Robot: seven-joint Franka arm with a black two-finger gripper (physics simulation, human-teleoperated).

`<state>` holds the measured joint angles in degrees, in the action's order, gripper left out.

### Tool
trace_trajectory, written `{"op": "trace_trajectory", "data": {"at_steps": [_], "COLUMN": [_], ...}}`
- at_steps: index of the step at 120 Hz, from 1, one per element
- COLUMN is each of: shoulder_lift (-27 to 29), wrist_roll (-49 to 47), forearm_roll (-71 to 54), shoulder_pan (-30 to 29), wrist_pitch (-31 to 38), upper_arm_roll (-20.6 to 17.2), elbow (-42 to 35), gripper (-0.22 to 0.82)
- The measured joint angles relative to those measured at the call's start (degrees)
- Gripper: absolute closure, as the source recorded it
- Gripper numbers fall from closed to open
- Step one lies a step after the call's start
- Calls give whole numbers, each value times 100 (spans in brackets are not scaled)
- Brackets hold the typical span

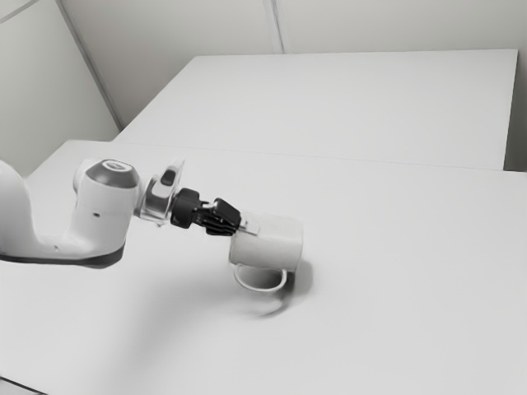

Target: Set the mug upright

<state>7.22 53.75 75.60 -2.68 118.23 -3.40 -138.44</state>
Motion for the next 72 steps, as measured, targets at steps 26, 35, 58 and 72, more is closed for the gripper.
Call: {"op": "trace_trajectory", "data": {"at_steps": [26,35,58,72], "shoulder_lift": [331,460,654,675], "wrist_roll": [-418,-811,-1966,-2665], "forearm_roll": [-1956,-3099,-5354,-6283], "shoulder_pan": [3,4,2,3], "wrist_pitch": [49,-157,-805,-1029], "upper_arm_roll": [-257,-284,-371,-502], "elbow": [980,1431,1715,1670], "gripper": [78,78,79,79]}}
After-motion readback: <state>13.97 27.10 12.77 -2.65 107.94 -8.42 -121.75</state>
